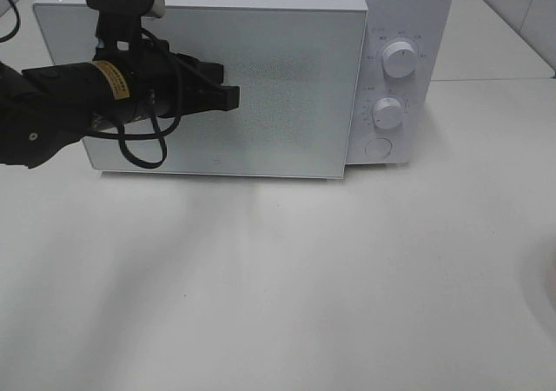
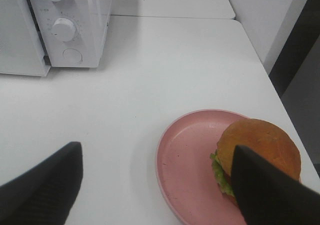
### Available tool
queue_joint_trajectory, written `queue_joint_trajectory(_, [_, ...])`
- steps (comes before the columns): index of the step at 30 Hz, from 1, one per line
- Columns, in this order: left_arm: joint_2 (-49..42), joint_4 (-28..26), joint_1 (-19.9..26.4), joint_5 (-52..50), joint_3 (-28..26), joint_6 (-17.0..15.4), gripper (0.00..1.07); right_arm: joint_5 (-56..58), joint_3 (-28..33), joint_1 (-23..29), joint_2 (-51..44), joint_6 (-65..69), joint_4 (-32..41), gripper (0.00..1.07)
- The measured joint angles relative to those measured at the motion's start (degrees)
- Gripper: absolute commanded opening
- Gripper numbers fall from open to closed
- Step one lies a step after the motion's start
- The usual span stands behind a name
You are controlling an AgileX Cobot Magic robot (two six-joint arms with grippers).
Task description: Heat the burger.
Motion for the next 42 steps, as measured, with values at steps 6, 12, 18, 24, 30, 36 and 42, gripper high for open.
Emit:
queue_joint_trajectory(6, [3.2,-0.2,-2.7,3.7,-5.7,2.7,0.0,0.0,0.0,0.0,0.0,0.0,0.0,0.74])
queue_joint_trajectory(12, [6.0,-1.8,-4.7,5.3,-9.6,4.8,0.0,0.0,0.0,0.0,0.0,0.0,0.0,0.74])
queue_joint_trajectory(18, [8.0,-3.7,-5.7,7.3,-12.7,8.5,0.0,0.0,0.0,0.0,0.0,0.0,0.0,0.74])
queue_joint_trajectory(24, [8.7,-7.8,-5.9,9.3,-14.4,11.4,0.0,0.0,0.0,0.0,0.0,0.0,0.0,0.74])
queue_joint_trajectory(30, [8.8,-11.3,-6.1,9.9,-14.6,14.8,0.0,0.0,0.0,0.0,0.0,0.0,0.0,0.74])
queue_joint_trajectory(36, [7.3,-15.6,-8.0,16.6,-15.5,14.9,0.05,0.0,0.0,0.0,0.0,0.0,0.0,0.74])
queue_joint_trajectory(42, [4.4,-16.6,-12.3,26.0,-15.9,14.9,0.73,0.0,0.0,0.0,0.0,0.0,0.0,0.74])
